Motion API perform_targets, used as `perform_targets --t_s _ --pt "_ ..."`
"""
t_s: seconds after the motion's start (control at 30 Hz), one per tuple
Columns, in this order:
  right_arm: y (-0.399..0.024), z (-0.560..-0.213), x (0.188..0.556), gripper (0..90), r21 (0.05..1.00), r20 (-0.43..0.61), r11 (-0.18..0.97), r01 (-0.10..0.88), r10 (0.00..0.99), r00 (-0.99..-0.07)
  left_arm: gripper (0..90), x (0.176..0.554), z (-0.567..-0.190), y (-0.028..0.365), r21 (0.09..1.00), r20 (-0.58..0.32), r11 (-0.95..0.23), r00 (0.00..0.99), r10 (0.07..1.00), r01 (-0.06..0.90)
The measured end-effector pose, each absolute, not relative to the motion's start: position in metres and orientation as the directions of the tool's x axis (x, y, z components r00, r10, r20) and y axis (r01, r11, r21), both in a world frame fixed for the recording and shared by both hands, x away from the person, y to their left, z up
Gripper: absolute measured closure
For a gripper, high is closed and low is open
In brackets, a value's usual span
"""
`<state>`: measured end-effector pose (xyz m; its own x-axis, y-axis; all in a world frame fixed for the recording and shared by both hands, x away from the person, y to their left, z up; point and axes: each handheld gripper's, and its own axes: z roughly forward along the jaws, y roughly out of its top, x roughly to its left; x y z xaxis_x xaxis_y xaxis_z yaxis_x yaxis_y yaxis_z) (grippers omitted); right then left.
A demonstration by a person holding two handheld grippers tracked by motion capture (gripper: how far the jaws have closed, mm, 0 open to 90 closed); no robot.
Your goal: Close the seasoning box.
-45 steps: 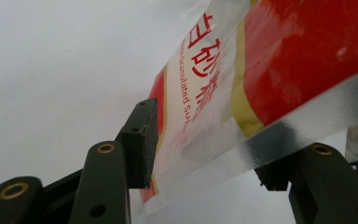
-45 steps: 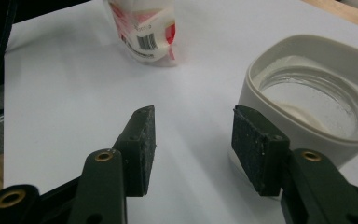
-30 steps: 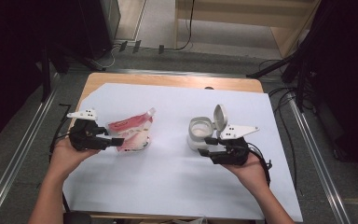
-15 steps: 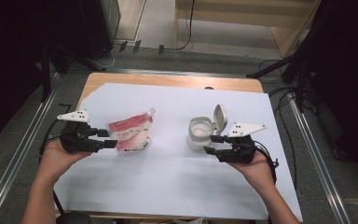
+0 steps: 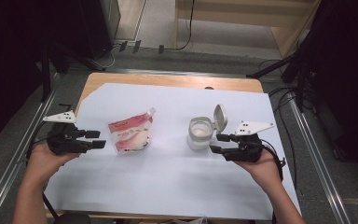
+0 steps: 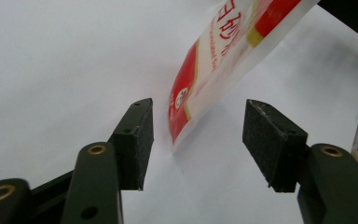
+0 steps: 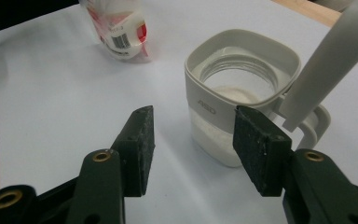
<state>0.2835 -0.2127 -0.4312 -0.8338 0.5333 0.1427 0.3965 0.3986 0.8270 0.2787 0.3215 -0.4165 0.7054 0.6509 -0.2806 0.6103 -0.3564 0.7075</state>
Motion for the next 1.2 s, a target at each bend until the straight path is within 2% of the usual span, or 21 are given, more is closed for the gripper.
perform_targets --t_s 0.6,0.73,0.9,1.2 --pt "-0.232 -0.431 0.292 51.9 0.826 0.148 0.38 0.417 0.567 -0.81 43.7 0.289 -0.424 0.334 0.737 -0.259 -0.303 0.666 0.699 0.604" --pt "-0.236 -0.431 0.294 52.6 0.825 0.174 0.361 0.436 0.571 -0.802 44.7 0.294 -0.426 0.33 0.74 -0.258 -0.3 0.666 0.7 0.603" --pt "-0.244 -0.429 0.295 58.2 0.831 0.177 0.336 0.442 0.594 -0.784 45.2 0.302 -0.43 0.324 0.728 -0.273 -0.31 0.673 0.687 0.611" --pt "-0.255 -0.429 0.303 60.0 0.834 0.208 0.282 0.475 0.636 -0.743 45.2 0.308 -0.434 0.312 0.714 -0.264 -0.346 0.692 0.672 0.609"
